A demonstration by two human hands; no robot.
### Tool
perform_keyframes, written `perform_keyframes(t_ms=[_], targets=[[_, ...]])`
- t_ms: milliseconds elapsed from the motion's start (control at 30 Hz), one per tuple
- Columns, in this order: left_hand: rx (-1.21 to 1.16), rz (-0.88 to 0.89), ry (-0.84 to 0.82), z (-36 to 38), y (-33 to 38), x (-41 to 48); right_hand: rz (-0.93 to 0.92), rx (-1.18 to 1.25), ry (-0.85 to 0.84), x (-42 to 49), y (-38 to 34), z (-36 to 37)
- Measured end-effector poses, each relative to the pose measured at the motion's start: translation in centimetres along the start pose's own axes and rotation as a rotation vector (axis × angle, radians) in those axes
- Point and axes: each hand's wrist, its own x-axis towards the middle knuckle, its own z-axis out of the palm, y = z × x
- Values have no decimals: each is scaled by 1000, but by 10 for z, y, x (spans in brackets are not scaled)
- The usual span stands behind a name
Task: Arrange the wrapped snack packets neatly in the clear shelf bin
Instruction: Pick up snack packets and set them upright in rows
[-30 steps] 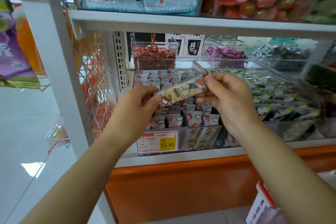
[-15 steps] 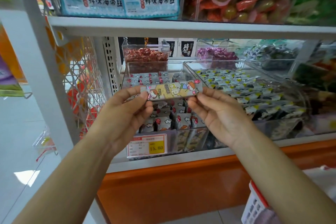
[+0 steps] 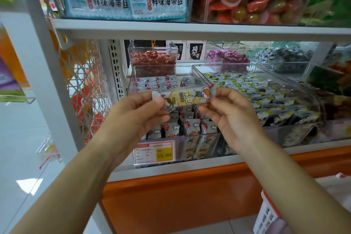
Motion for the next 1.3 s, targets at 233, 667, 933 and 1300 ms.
perform_keyframes(t_ms=[233,667,933,1300], targets=[[447,173,74,1,0,-4,-94,-251,-73,-4,4,1],[455,114,52,1,2,-7,-161,-543,-100,-7,6,3],[497,93,21,9,-3,-7,-405,-771,-47,-9,8,5],[541,177,149,-1,2,-2,-441,-776,-183,-16,11,12]])
